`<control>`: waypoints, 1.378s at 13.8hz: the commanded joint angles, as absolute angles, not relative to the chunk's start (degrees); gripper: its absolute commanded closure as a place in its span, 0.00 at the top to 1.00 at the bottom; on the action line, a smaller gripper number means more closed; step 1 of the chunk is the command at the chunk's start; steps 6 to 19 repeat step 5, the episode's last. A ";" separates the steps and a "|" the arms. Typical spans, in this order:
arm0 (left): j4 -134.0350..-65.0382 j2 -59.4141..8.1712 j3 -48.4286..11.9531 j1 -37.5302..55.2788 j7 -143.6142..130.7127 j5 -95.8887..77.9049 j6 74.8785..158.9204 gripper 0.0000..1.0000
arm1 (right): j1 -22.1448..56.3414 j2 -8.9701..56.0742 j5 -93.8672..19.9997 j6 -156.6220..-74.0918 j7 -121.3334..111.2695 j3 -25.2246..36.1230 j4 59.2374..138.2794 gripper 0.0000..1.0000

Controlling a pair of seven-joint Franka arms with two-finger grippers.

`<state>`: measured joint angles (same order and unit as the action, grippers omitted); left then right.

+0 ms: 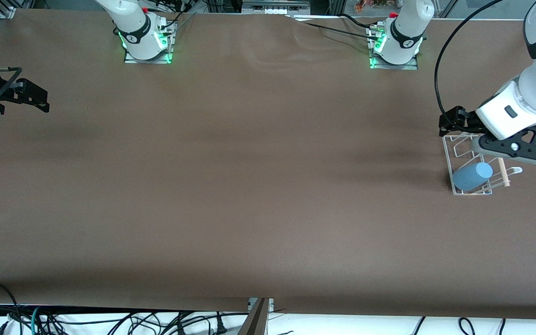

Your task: Transfer cup to left arm and place on rack

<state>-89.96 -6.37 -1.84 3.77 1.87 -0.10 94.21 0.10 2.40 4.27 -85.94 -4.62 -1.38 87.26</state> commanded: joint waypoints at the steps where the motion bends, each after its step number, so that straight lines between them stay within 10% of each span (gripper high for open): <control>1: -102.48 1.41 -1.41 3.69 -2.64 -0.88 102.57 1.00 | -0.18 1.85 3.43 -85.25 -4.13 -1.49 87.19 1.00; 19: -102.31 1.49 -1.32 4.92 -2.81 0.79 102.31 1.00 | -0.09 1.85 3.43 -85.25 -3.95 -1.49 87.19 1.00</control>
